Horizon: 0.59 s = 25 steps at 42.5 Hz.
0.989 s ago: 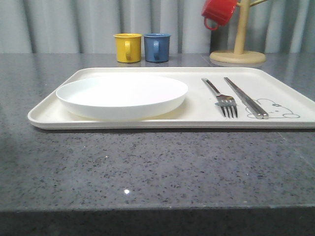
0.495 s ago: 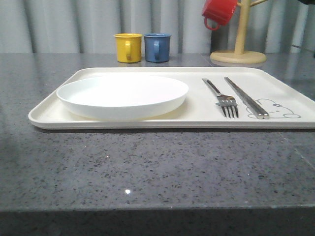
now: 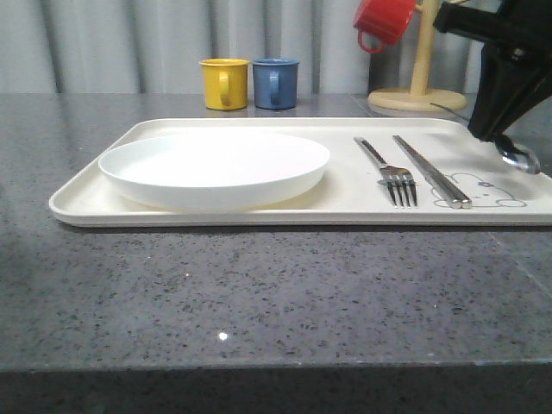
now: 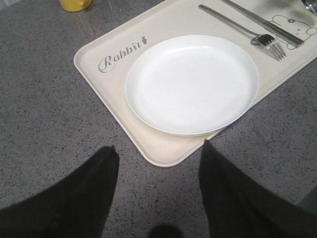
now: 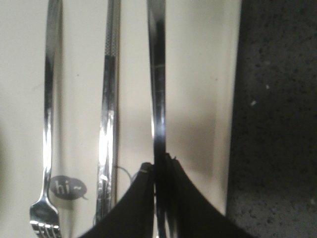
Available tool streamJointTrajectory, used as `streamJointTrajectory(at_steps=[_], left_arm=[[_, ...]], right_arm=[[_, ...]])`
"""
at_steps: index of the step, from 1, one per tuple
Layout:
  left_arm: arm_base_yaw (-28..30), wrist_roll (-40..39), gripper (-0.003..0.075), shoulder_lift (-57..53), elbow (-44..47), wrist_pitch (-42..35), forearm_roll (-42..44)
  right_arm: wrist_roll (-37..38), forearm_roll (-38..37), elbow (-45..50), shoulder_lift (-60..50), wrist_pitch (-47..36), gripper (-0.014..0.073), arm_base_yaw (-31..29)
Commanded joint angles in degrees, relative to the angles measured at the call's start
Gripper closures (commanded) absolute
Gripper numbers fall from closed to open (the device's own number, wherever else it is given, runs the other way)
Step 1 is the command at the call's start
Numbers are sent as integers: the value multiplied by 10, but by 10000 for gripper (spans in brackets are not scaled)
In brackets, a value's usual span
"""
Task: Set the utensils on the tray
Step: 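Carry the spoon with the right gripper and set it beside the chopsticks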
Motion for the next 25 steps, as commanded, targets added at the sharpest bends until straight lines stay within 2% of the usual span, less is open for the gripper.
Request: streamJointTrajectory(at_steps=[1,5,10,14,25], left_arm=[[-5,-6,357,-1,-15,-39,1],[-5,-6,357,-1,-15,-39,1],[-5,-6,357,-1,-15,-39,1],[-5,-6,357,-1,-15,-39,1],[-5,-6,357,-1,-15,-39,1]], right_arm=[[4,16,-20,-6,-17,530,-1],[4,17,-20,4,-9,480,-1],[4,17,-20,2,-8,296,-1],[1,17,-20,-4,-15,186,-1],[-74,16,-20,-82,-16,169,14]])
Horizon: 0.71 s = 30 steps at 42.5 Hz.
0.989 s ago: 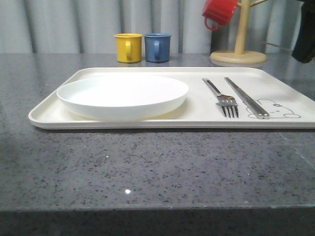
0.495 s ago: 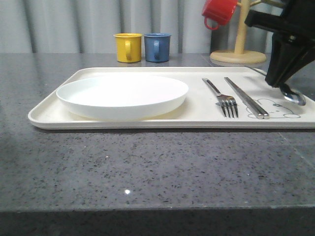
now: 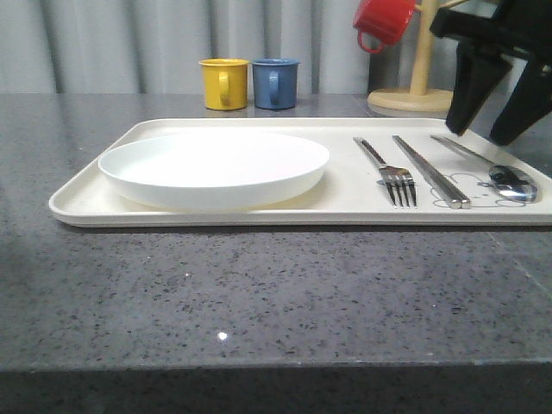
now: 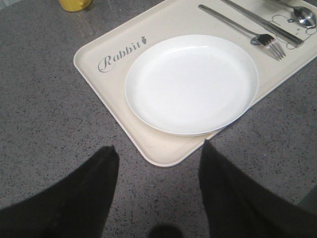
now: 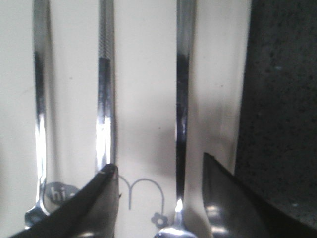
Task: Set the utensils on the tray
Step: 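Carry the spoon with the right gripper and set it beside the chopsticks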
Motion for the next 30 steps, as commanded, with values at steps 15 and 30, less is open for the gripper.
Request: streamJointTrajectory(at_steps=[15,30], left_arm=[[-5,-6,357,-1,-15,-39,1],[-5,-6,357,-1,-15,-39,1]], right_arm=[[-85,-40,86,-293,-11,196,119],[-82,-103,220,-522,59,253,130]])
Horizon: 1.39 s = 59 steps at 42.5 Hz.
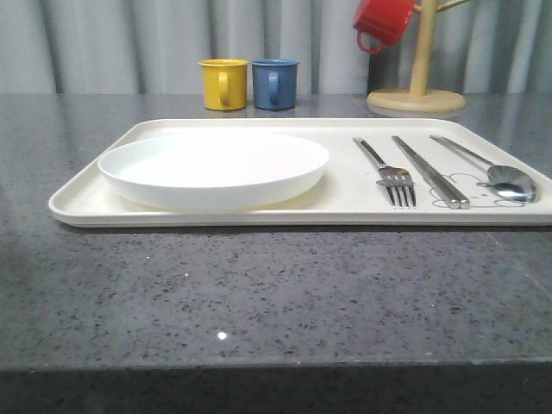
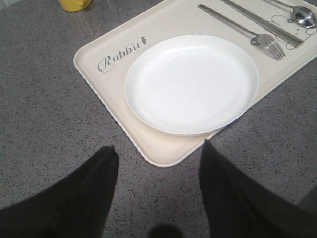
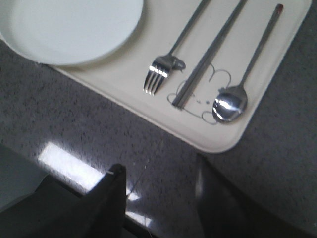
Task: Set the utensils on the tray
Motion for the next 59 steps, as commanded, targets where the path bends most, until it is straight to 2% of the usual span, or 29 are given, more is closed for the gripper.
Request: streamJointTrajectory(at_steps=[1,7,13,27,31,36,41,59], left_arm=[[-5,-6,357,-1,-15,-39,1],[-5,-6,357,-1,-15,-39,1],[-5,-6,357,-1,-15,-39,1],[-5,-6,365,-1,-15,-43,1],[-5,-6,447,-1,-15,-41,1],[-5,-6,599,-1,-15,-39,1],[-5,-6,729,-1,-15,-38,1],[-5,-6,741,-1,-15,-38,1]], right_arm=[[0,-23,15,-67,2,253,-2],[52,-54,56,-156,4,253,-5],[57,-57,79,-213,1,253,-5],[57,-57,105,-242,-7,264,-5],[57,-53,105,-242,-10,360,-5],[57,-44,105,-242,-21,529,-5],[57,-42,105,-242,-37,661,-5],[57,-41,105,-242,-27,661,-5]])
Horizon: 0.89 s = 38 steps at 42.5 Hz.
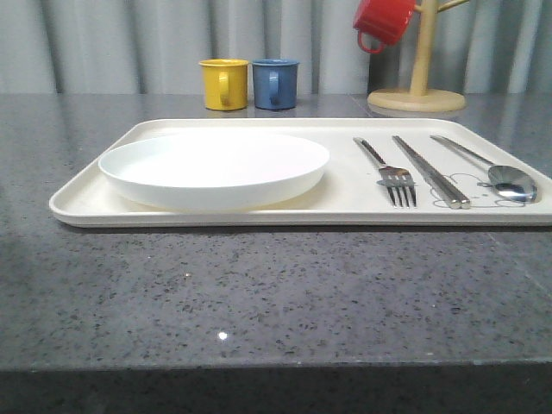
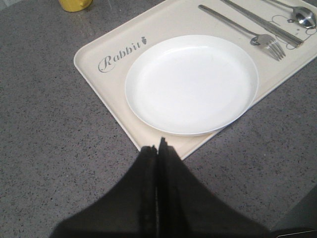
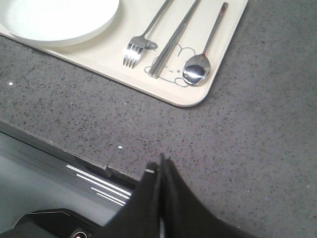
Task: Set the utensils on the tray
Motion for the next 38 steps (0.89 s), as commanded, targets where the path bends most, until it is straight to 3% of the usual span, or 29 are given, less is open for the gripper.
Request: streamJointTrajectory(at_steps=[1,11,18,27,38], left_arm=[[-5,-6,741,-1,-15,-38,1],[-2,-6,741,-6,-11,-41,1],[74,-6,741,-57,30,-64,-9],[196,-6,741,-213,186,-207,-12],[286,-6,741,-392,406,-388,-49]], right_arm=[[-1,3,-11,5,-30,661,-4],[-1,3,-11,5,-30,661,-4],[-1,3,-11,5,-31,661,-3],[-1,3,-11,5,-31,661,-3],[-1,3,-11,5,-31,661,-3]])
